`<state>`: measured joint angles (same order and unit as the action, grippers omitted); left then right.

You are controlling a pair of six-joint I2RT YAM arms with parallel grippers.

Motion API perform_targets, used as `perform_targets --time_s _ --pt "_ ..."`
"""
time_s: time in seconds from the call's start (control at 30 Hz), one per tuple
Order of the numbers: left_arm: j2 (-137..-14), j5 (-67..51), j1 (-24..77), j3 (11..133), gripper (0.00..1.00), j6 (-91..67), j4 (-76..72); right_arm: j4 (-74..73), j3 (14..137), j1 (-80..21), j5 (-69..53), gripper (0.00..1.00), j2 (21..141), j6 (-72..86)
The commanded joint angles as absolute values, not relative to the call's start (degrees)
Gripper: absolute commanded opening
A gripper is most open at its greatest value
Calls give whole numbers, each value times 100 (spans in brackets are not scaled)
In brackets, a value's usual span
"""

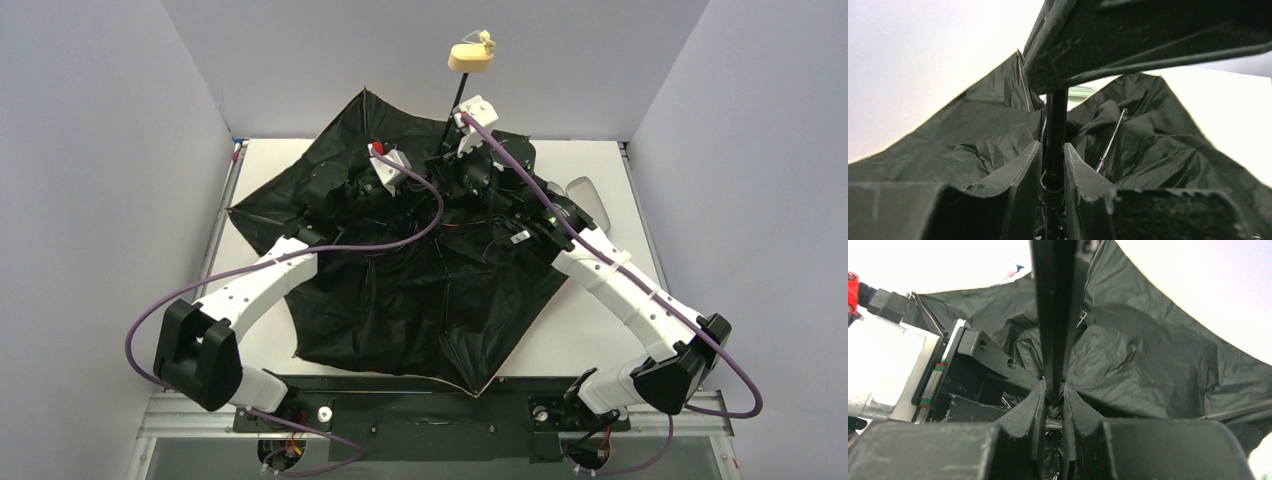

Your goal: Open the umbrella

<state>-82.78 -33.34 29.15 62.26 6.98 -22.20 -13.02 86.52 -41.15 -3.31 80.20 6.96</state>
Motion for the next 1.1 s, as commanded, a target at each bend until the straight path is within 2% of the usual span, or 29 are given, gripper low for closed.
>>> perform_targets --time_s 0.0,0.3,0.4,0.5,0.77,0.83,0.87,0.9,0.93,1.0,1.07 --pt "-8806 -2917 2489 5906 23 1103 -1261 231 9517 -3926 -200 0 7601 736" --pt "-9376 -2650 2373 6262 23 1341 -1009 331 9677 -3926 -322 0 7557 791" --pt "-9512 -2640 2303 6409 16 1349 -973 334 9691 -3921 -389 0 7519 773" --pt "-9527 -2705 2254 6559 1 1352 -953 295 9520 -3929 -428 0 7405 735" --pt "-8962 -2739 2248 6879 0 1588 -1333 226 8460 -3929 -637 0 6893 462" --pt "-8853 -2708 2205 7076 0 1620 -1383 160 8180 -3935 -720 11 6742 309" --pt "-8826 -2694 2171 7155 0 1627 -1403 95 7971 -3932 -760 25 6616 251" --pt "-8772 -2683 2149 7326 0 1633 -1458 56 7861 -3936 -823 31 6551 157" --pt "-8750 -2679 2106 7416 0 1651 -1476 -65 7604 -3950 -846 47 6401 109" --pt "-8691 -2638 2040 7717 0 1708 -1514 -277 7174 -3995 -840 67 6122 53" --pt "-8631 -2660 1972 8016 0 1774 -1544 -508 6733 -4008 -795 73 5784 -82"
